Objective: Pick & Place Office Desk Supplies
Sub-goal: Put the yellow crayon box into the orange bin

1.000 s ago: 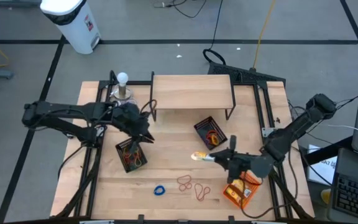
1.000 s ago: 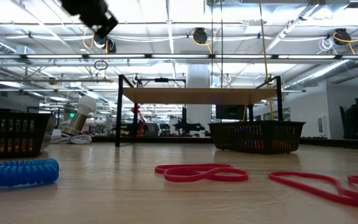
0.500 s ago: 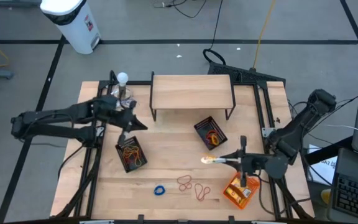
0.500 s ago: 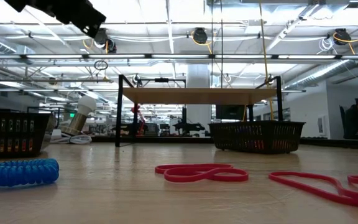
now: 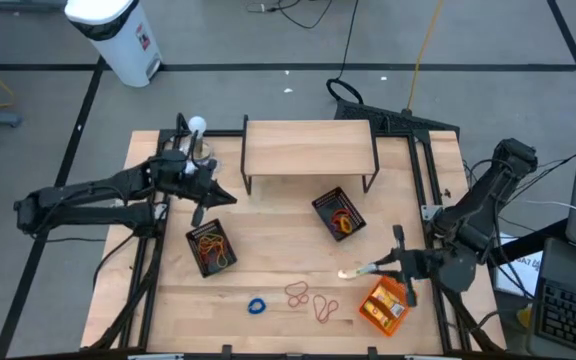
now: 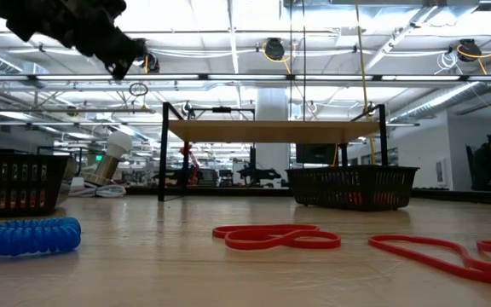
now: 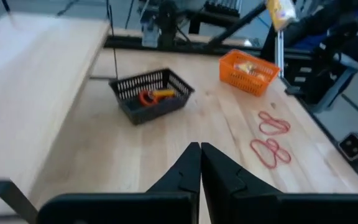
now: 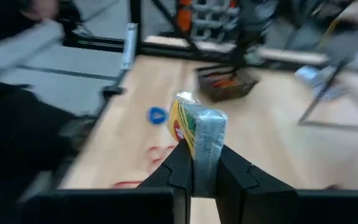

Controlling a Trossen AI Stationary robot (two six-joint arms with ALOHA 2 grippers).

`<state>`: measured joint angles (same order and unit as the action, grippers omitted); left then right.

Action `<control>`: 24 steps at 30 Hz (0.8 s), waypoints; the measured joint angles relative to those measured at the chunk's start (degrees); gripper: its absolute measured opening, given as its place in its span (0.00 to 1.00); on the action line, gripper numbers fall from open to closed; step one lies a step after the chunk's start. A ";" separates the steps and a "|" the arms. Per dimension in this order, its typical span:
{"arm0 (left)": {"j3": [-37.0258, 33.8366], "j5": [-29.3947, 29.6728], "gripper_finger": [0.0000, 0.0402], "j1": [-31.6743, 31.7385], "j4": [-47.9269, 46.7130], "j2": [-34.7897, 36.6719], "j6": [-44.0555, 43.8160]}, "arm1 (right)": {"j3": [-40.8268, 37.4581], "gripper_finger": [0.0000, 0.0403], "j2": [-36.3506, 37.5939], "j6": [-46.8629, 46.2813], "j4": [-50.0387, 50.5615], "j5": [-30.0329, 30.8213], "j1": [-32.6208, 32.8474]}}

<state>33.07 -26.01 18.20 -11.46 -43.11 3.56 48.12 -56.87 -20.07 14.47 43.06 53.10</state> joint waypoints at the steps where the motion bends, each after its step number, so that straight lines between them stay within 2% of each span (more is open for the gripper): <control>1: -0.68 -0.02 0.02 0.00 0.01 0.02 0.08 | 0.00 0.07 0.31 -2.45 0.87 -1.48 0.36; 8: -4.58 1.73 0.01 0.45 5.19 0.02 0.34 | 0.00 0.06 1.70 -19.23 8.17 -6.80 2.82; 16: -4.92 5.71 0.02 1.66 7.28 0.02 -1.95 | 0.00 0.06 1.71 -44.91 16.87 -23.08 3.14; 24: -4.91 11.82 0.02 -1.56 8.11 0.00 -2.84 | 0.00 0.07 1.69 -63.28 29.55 -39.32 1.57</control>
<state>28.16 -14.19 16.63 -3.34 -43.11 0.72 48.12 -55.18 -83.36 44.02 3.74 54.67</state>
